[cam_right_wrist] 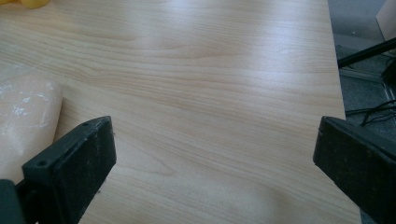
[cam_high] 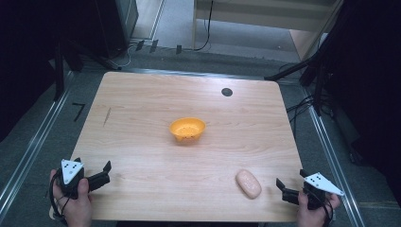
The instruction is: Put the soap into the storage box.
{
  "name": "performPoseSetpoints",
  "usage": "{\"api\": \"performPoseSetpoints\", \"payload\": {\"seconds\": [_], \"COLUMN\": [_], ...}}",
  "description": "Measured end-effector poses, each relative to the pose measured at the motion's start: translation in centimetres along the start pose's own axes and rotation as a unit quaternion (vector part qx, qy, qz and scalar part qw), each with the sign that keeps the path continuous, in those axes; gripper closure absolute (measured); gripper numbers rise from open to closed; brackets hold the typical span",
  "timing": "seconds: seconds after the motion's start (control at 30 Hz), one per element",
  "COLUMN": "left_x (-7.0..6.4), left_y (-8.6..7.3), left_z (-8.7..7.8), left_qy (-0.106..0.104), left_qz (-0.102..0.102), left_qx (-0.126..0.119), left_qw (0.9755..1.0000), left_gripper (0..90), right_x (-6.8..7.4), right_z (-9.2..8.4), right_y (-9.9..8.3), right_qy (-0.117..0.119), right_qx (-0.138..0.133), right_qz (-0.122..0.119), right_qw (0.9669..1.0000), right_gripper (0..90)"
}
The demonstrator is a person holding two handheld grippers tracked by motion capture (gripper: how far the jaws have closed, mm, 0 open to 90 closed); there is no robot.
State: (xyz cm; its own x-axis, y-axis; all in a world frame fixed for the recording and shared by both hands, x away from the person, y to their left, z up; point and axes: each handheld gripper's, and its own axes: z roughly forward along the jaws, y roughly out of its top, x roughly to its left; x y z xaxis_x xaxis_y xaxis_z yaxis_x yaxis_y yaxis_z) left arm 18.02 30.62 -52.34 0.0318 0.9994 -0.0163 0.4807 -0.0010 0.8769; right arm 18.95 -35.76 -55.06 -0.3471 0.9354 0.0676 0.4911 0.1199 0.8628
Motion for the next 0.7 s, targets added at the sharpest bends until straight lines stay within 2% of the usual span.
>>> {"api": "performPoseSetpoints", "payload": {"seconds": [0.23,0.43,0.47,0.63,0.7], "left_x": [0.12,-0.18,-0.23,-0.17,-0.16], "left_y": [-0.07,-0.07,-0.07,-0.06,-0.07], "left_z": [-0.16,-0.11,-0.11,-0.12,-0.12], "left_qy": [-0.004,-0.001,-0.003,-0.006,-0.007], "left_qz": [0.000,0.012,0.017,0.017,0.017], "left_qx": [-0.004,-0.002,-0.002,-0.001,-0.001], "left_qw": [1.0000,0.9999,0.9998,0.9998,0.9998], "left_gripper": [0.0,0.0,0.0,0.0,0.0], "right_x": [-0.11,-0.06,0.07,0.37,0.48], "right_z": [0.09,0.23,0.31,0.71,0.81], "right_y": [0.05,0.10,0.12,0.23,0.40], "right_qy": [-0.004,-0.010,-0.010,0.006,0.019], "right_qx": [0.003,0.011,0.021,0.056,0.065], "right_qz": [0.005,0.004,-0.001,-0.015,-0.017], "right_qw": [1.0000,0.9999,0.9997,0.9983,0.9975], "right_gripper": [0.0,0.0,0.0,0.0,0.0]}}
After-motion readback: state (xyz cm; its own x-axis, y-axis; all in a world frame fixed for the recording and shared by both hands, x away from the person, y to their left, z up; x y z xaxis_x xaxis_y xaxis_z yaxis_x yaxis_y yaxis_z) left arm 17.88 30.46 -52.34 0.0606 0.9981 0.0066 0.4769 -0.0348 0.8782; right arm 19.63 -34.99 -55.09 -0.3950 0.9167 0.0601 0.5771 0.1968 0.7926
